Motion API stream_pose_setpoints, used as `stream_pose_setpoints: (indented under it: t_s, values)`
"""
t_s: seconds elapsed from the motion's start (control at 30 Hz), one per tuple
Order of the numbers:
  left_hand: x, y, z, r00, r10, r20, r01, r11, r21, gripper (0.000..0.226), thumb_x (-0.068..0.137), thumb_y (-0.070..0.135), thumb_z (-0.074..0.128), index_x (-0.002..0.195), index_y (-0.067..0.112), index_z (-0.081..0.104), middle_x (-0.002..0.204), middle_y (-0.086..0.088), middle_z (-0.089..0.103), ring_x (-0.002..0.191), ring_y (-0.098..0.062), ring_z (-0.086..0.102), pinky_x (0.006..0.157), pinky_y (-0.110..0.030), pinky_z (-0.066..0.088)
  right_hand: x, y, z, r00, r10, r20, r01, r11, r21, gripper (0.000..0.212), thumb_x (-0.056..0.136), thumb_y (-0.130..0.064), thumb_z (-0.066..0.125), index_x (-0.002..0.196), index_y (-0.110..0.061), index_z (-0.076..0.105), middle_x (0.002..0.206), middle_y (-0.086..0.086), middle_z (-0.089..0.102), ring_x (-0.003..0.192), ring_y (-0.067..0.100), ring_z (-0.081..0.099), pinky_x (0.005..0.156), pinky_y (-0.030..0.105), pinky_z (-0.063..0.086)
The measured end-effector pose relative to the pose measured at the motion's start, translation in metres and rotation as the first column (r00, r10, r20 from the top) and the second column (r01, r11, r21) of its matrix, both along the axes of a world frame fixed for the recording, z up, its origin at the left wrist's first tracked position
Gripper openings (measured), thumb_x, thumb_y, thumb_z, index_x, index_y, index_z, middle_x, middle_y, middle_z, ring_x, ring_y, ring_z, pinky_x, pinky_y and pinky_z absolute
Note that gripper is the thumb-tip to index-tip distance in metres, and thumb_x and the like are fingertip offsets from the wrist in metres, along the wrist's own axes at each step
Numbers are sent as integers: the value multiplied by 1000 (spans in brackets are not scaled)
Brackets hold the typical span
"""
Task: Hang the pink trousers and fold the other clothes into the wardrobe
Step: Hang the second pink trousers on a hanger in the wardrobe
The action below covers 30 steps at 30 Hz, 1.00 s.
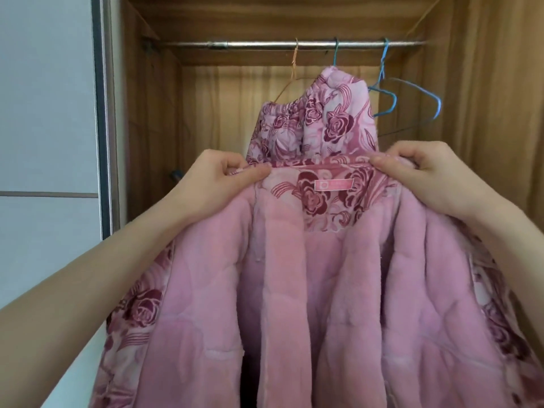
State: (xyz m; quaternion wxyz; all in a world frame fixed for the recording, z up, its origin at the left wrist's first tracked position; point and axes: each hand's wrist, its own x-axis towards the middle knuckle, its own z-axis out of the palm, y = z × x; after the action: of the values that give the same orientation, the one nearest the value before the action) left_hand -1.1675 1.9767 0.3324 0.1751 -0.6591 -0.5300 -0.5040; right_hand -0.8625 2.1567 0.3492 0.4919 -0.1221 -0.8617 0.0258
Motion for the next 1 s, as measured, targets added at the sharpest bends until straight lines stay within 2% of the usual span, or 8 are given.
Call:
stream_pose_setpoints:
  t_s: [0.17,0.33,0.43,0.57,0.67,0.77,0.9,1.0]
  values:
    - [3,18,17,998,57,-40,-54,995,81,57,92,46,75,68,-3,58,61,-3,43,61,-10,38,59,-31,33,6,6,1,999,21,-29,-22,999,-38,46,94,-55,62,77,-13,65,82,25,61,74,8,46,70,35,44]
    - [11,35,29,991,134,-15,-128,970,206,54,89,55,73,63,10,58,56,1,47,57,-13,40,57,-43,43,11,19,4,1000,-7,-22,7,1000,-26,55,91,-70,60,78,-16,66,82,22,66,70,18,53,77,49,52]
    - [20,46,38,986,167,-11,-159,952,260,55,88,59,69,62,11,59,56,-4,51,57,-20,45,59,-49,48,14,25,5,998,-52,-34,51,998,-32,50,89,-67,63,78,-18,69,69,8,66,67,9,49,71,40,50]
    - [30,59,51,982,183,-52,-158,937,310,62,88,62,67,68,4,63,61,-14,58,62,-35,55,58,-53,47,12,32,13,955,-113,-275,118,993,0,36,96,-49,68,78,-18,68,67,-1,69,67,21,62,72,35,49]
    - [40,65,56,978,183,-96,-145,939,312,57,89,59,70,67,7,64,59,-10,60,56,-25,52,56,-49,48,7,33,41,881,-155,-447,206,976,68,23,101,-36,63,89,-16,67,77,-5,67,72,16,60,72,28,45]
    - [44,70,58,972,209,-106,-166,933,320,55,89,54,74,60,13,53,56,-9,53,55,-16,40,56,-43,44,-8,40,79,889,-206,-408,277,953,124,16,99,-30,63,104,-15,65,97,2,68,85,18,62,81,30,45]
    - [37,73,61,970,209,-126,-162,938,307,56,90,56,72,61,12,53,58,-11,53,56,-26,44,56,-43,44,-35,47,119,898,-354,-260,398,906,140,32,99,-32,62,124,-12,60,118,11,63,106,32,62,92,45,51]
    - [31,74,61,969,201,-145,-149,941,305,60,90,60,70,64,8,56,59,-14,55,57,-28,47,55,-46,44,-54,55,134,833,-542,-107,551,829,96,44,101,-34,61,136,-9,55,131,18,60,122,41,56,92,46,48]
